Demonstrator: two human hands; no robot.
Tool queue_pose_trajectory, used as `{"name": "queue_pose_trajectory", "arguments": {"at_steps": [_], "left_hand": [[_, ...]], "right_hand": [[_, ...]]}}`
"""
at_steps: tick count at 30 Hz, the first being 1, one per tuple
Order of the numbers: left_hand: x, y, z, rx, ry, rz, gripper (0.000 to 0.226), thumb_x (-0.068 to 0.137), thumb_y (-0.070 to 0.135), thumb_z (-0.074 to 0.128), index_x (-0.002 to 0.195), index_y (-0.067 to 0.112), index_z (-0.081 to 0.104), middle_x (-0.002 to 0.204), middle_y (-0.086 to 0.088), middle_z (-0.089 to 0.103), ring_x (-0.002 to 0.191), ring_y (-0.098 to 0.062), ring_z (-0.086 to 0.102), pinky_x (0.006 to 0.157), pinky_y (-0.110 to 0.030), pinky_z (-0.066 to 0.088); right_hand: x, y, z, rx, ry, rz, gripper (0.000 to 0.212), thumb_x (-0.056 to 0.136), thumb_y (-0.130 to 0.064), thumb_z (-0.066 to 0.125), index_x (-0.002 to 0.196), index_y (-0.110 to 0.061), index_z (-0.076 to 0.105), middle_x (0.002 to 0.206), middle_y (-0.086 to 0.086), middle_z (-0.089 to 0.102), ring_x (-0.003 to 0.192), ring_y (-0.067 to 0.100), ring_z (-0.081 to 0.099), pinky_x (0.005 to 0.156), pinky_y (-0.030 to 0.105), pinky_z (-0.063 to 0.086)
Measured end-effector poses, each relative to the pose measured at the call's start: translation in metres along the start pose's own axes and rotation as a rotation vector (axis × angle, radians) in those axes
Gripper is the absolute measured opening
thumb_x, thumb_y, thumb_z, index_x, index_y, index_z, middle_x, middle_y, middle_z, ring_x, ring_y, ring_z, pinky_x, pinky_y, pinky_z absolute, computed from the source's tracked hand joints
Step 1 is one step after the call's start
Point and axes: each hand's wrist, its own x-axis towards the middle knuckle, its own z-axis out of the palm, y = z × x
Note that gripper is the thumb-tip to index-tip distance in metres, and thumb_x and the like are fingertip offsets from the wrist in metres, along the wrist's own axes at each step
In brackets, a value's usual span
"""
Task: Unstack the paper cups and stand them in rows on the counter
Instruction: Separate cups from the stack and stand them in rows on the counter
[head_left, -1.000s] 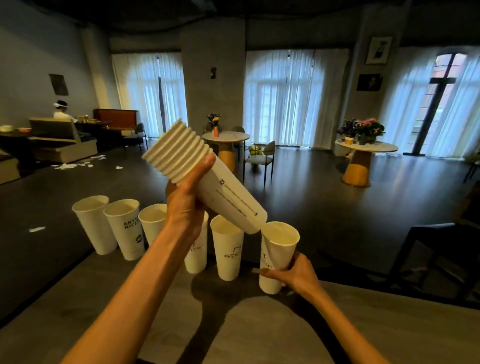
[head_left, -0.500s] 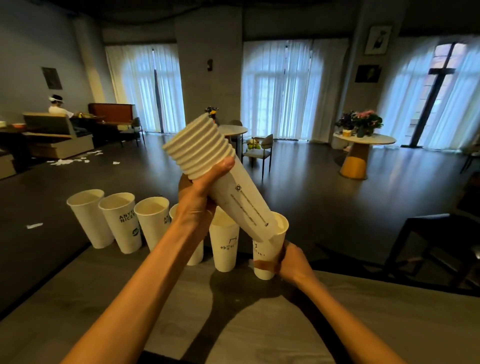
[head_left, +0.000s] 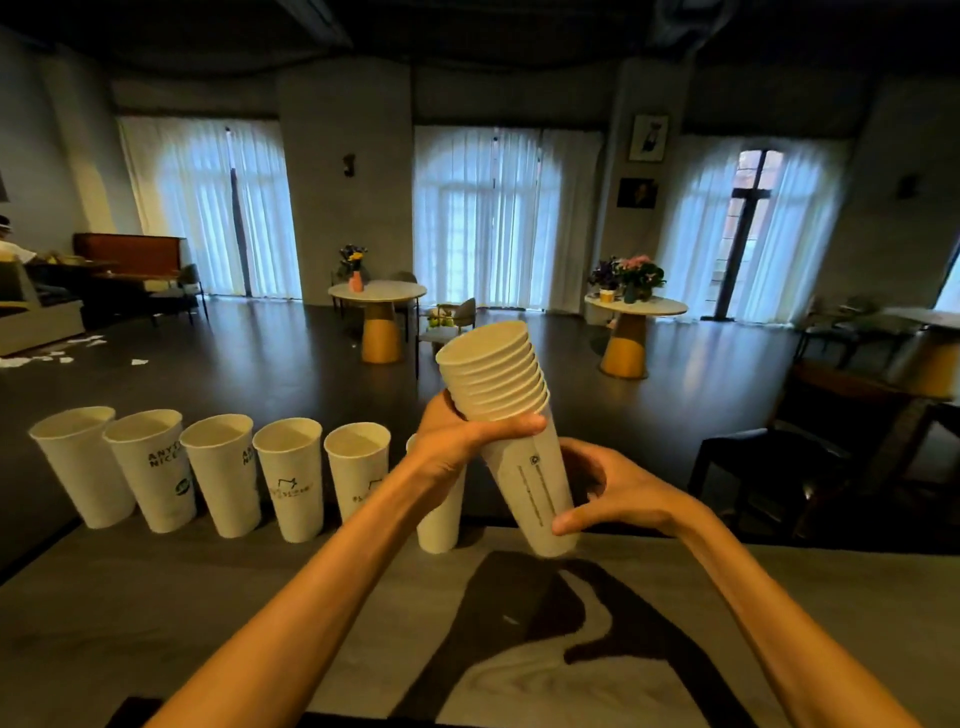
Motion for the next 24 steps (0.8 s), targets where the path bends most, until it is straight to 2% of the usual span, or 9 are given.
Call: {"name": "queue_pose_trajectory", "arguments": {"at_steps": [3,5,9,12,14,16,20,22,24], "left_hand": [[-0.007,-0.008,0.021,0.054,0.004,-0.027,0.076,0.055,0.023,0.092,0.123,0.019,0.058,0.112,-0.001,0.071,0.106,-0.016,0.068,0.088,-0.034,0.058],[-0.005,-0.013,0.028,0.068,0.058,-0.014,0.071,0.061,0.016,0.092,0.124,0.014,0.058,0.109,-0.002,0.071,0.104,-0.018,0.069,0.08,-0.028,0.058],[0.001,-0.019,0.029,0.021,0.232,-0.012,0.072,0.061,0.016,0.093,0.121,0.021,0.052,0.107,0.004,0.066,0.1,-0.012,0.064,0.078,-0.024,0.054],[0.007,-0.015,0.02,-0.054,0.348,0.011,0.085,0.046,0.031,0.095,0.122,0.021,0.058,0.111,0.001,0.069,0.105,-0.016,0.066,0.089,-0.038,0.057],[0.013,-0.005,0.006,-0.126,0.365,0.054,0.083,0.038,0.034,0.096,0.113,0.025,0.062,0.106,0.001,0.071,0.1,-0.016,0.069,0.089,-0.041,0.058],[0.022,0.007,-0.011,-0.237,0.377,0.074,0.079,0.038,0.037,0.094,0.11,0.023,0.064,0.101,0.001,0.072,0.098,-0.018,0.069,0.085,-0.043,0.06],[0.032,0.027,-0.041,-0.456,0.393,0.063,0.086,0.039,0.036,0.088,0.119,0.014,0.064,0.103,-0.004,0.069,0.1,-0.022,0.065,0.089,-0.048,0.058],[0.035,0.03,-0.053,-0.471,0.369,0.079,0.07,0.044,0.031,0.087,0.109,0.016,0.065,0.092,0.001,0.072,0.091,-0.015,0.067,0.089,-0.043,0.057],[0.036,0.028,-0.061,-0.46,0.37,0.105,0.062,0.052,0.025,0.086,0.109,0.015,0.064,0.087,0.003,0.072,0.085,-0.011,0.069,0.079,-0.038,0.058]], "right_hand": [[-0.006,-0.005,0.005,0.008,0.084,-0.043,0.059,0.069,-0.02,0.087,0.12,-0.03,0.061,0.117,-0.009,0.069,0.112,0.006,0.064,0.094,0.034,0.054],[-0.003,0.0,0.012,0.018,0.135,-0.055,0.055,0.067,-0.021,0.088,0.116,-0.027,0.064,0.113,-0.009,0.071,0.109,0.007,0.066,0.094,0.038,0.055],[0.013,0.007,0.03,0.034,0.285,-0.099,0.07,0.062,-0.038,0.09,0.124,-0.038,0.058,0.117,-0.016,0.067,0.112,0.003,0.062,0.095,0.033,0.054],[0.029,0.022,0.049,0.02,0.389,-0.065,0.077,0.06,-0.047,0.089,0.125,-0.048,0.049,0.119,-0.021,0.061,0.113,-0.001,0.057,0.092,0.026,0.051],[0.038,0.04,0.06,0.022,0.407,-0.02,0.077,0.06,-0.046,0.088,0.123,-0.049,0.044,0.118,-0.024,0.057,0.114,0.0,0.055,0.095,0.028,0.05],[0.046,0.06,0.072,0.063,0.431,0.035,0.082,0.061,-0.044,0.089,0.128,-0.045,0.042,0.122,-0.023,0.055,0.12,0.006,0.054,0.097,0.033,0.049],[0.066,0.084,0.087,0.17,0.51,0.168,0.09,0.064,-0.035,0.089,0.14,-0.028,0.041,0.138,-0.002,0.055,0.128,0.022,0.053,0.097,0.042,0.05],[0.077,0.09,0.091,0.185,0.513,0.181,0.09,0.065,-0.033,0.089,0.14,-0.025,0.04,0.139,0.001,0.055,0.128,0.023,0.053,0.097,0.044,0.05],[0.086,0.094,0.095,0.181,0.518,0.19,0.09,0.065,-0.031,0.09,0.14,-0.025,0.041,0.139,0.001,0.055,0.128,0.024,0.053,0.097,0.046,0.051]]}}
